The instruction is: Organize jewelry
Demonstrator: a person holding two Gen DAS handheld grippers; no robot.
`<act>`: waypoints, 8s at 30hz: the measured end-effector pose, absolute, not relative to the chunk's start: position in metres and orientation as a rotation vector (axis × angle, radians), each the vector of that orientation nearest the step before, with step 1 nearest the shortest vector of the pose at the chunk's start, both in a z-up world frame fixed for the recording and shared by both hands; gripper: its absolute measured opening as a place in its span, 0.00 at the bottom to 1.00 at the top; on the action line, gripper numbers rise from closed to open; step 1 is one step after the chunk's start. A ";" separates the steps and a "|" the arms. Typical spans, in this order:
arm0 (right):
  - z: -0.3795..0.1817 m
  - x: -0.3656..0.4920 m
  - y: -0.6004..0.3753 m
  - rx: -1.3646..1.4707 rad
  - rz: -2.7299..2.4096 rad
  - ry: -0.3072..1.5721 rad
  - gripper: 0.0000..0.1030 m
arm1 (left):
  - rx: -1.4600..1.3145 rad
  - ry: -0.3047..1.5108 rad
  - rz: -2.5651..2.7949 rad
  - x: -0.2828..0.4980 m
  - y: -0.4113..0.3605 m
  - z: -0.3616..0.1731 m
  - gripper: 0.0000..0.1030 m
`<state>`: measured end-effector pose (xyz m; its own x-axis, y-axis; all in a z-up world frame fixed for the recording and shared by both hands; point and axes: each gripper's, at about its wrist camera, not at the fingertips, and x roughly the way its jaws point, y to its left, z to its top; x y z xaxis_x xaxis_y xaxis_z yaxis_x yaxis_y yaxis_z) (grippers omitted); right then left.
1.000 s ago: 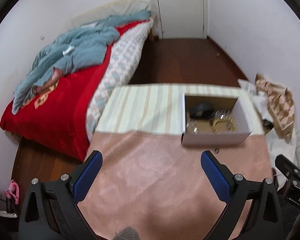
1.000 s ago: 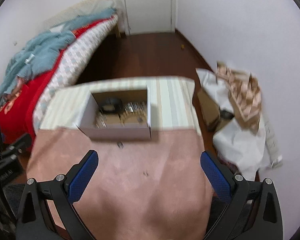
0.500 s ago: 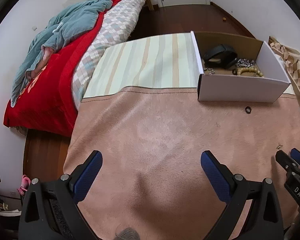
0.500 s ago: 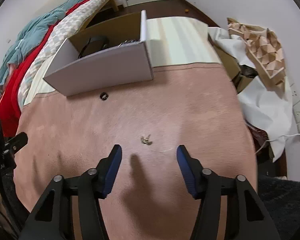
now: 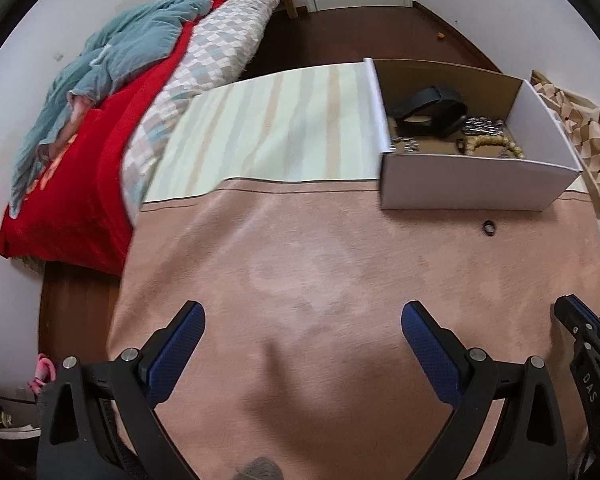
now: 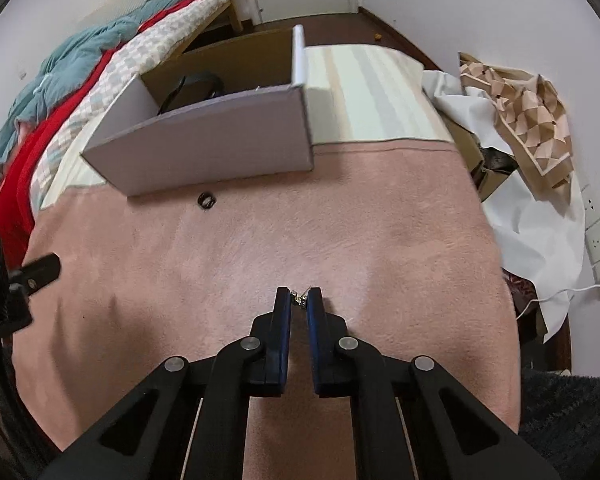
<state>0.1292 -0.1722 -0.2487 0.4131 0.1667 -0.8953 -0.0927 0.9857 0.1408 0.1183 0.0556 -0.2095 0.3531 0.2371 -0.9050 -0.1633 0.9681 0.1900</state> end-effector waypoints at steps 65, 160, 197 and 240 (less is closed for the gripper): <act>-0.205 0.272 -0.153 0.369 0.357 1.174 0.09 | -0.194 1.192 -0.078 0.250 0.046 -0.171 0.12; 0.044 0.129 -0.179 -0.034 0.051 0.912 1.00 | -0.051 0.962 0.146 0.097 0.044 0.026 0.99; 0.011 0.165 -0.166 -0.072 0.063 1.027 1.00 | -0.050 1.042 0.146 0.133 0.049 -0.008 1.00; 0.007 0.162 -0.162 -0.079 0.073 1.040 1.00 | -0.038 1.031 0.151 0.125 0.055 -0.008 1.00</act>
